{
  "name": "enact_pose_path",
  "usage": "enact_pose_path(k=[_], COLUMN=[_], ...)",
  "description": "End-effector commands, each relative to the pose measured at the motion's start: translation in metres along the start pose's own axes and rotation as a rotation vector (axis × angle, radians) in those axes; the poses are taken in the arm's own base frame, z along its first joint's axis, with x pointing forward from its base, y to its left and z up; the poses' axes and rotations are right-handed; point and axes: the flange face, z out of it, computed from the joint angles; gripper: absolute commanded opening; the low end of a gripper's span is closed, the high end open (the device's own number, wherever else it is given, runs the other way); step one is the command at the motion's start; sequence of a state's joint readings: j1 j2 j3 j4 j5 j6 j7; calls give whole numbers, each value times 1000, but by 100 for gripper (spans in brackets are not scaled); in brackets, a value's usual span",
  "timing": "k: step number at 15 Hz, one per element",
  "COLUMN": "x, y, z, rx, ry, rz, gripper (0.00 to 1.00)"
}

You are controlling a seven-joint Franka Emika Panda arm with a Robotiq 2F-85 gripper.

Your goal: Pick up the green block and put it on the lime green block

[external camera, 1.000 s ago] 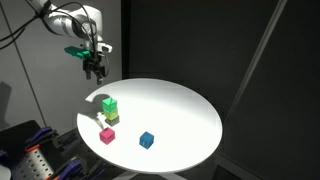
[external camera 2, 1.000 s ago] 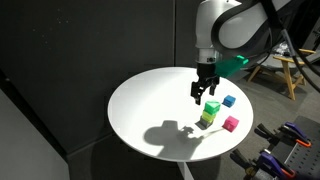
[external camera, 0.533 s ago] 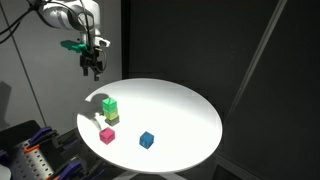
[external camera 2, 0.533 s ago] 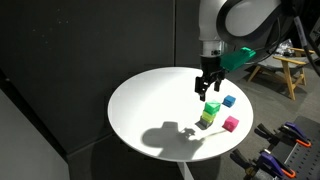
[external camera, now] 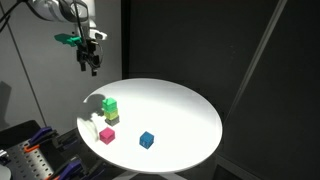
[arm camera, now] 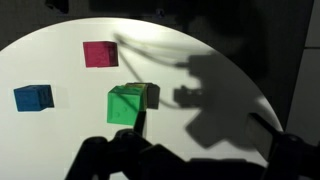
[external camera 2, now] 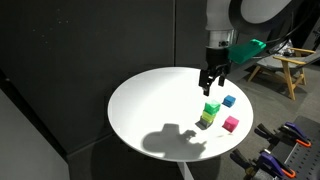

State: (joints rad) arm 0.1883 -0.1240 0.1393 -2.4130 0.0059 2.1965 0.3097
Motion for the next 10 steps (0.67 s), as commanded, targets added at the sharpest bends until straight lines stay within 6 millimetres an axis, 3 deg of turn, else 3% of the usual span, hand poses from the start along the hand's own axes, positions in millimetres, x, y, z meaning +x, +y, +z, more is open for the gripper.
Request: enact_pose_path(k=[1,10], x=[-17,-35], y=[4,11], z=[-14,-26], rx=[-5,-3], ry=[34,77], rz=[32,72], gripper=[100,100])
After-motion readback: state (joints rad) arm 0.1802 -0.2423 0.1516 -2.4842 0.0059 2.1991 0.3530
